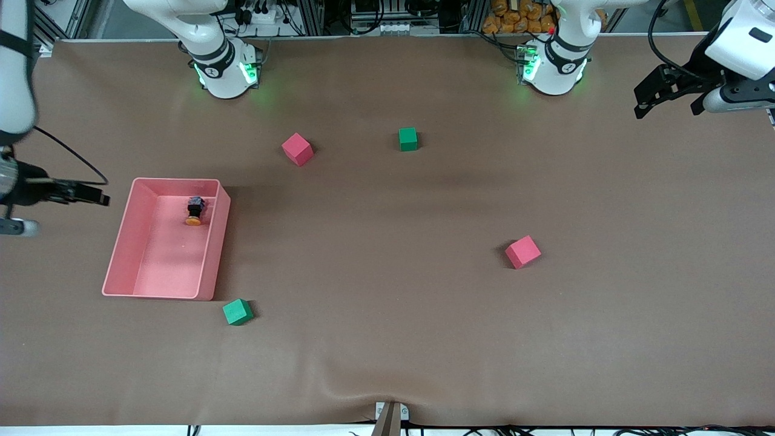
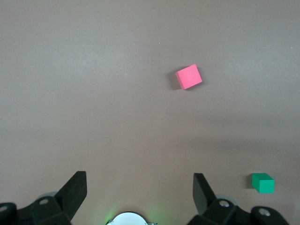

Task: Place and upright button with both arms
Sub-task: 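Reach the right gripper into the pink tray toward the yellow button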

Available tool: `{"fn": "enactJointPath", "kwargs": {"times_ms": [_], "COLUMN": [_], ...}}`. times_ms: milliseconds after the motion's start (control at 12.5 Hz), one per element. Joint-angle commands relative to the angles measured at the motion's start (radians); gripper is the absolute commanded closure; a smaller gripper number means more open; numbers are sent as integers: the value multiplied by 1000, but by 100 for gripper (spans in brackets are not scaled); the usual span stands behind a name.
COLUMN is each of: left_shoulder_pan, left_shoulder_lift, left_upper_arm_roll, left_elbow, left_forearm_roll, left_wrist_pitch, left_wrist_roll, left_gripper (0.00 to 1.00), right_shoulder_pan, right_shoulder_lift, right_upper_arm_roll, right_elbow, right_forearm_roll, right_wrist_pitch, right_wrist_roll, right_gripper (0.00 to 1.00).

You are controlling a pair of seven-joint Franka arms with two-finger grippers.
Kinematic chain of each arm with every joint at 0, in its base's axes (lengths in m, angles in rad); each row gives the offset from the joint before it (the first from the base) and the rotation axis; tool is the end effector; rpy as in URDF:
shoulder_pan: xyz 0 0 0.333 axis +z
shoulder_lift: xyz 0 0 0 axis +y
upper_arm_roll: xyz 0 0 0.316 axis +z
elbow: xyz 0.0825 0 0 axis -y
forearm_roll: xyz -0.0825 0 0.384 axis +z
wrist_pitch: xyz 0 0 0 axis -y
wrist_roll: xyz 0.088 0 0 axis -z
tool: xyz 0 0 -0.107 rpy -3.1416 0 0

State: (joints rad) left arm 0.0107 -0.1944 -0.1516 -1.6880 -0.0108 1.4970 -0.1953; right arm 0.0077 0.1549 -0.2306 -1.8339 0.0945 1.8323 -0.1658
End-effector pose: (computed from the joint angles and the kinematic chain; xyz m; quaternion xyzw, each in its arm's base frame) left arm 0.4794 -0.0776 0.6629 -0.9996 -0.0282 -0.0021 0.0090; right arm 0.5730 -0.1168 0.4350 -0.9958 0.0441 0.0692 0.0410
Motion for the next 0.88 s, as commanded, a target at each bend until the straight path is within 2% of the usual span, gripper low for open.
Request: {"fn": "enactJointPath", "kwargs": {"times_ms": [0, 160, 319, 479, 798], "left_shoulder_pan": [6, 5, 6, 6, 6], "left_shoulder_lift": [7, 7, 7, 7, 6], "left_upper_arm_roll": [-6, -6, -6, -6, -2], "left_elbow": [17, 17, 17, 21, 25], "left_forearm_roll": [18, 18, 18, 18, 18], "left_wrist_pitch": [-18, -18, -18, -18, -18], "left_wrist_roll": [14, 14, 14, 16, 16], "left_gripper": [0, 0, 0, 0, 0], "right_shoulder_pan": [-23, -23, -22, -20, -20], "right_shoulder_lift": [-48, -38, -18, 5, 58], "right_upper_arm_roll": [54, 85, 94, 106, 109], "right_elbow": [-199, -333, -428, -471, -492], "right_forearm_roll": [-19, -28, -36, -38, -41], "right_wrist_pitch": [222, 420, 553, 614, 665], "right_wrist_roll": [12, 11, 12, 14, 14], "right_gripper": [0, 0, 0, 0, 0]}}
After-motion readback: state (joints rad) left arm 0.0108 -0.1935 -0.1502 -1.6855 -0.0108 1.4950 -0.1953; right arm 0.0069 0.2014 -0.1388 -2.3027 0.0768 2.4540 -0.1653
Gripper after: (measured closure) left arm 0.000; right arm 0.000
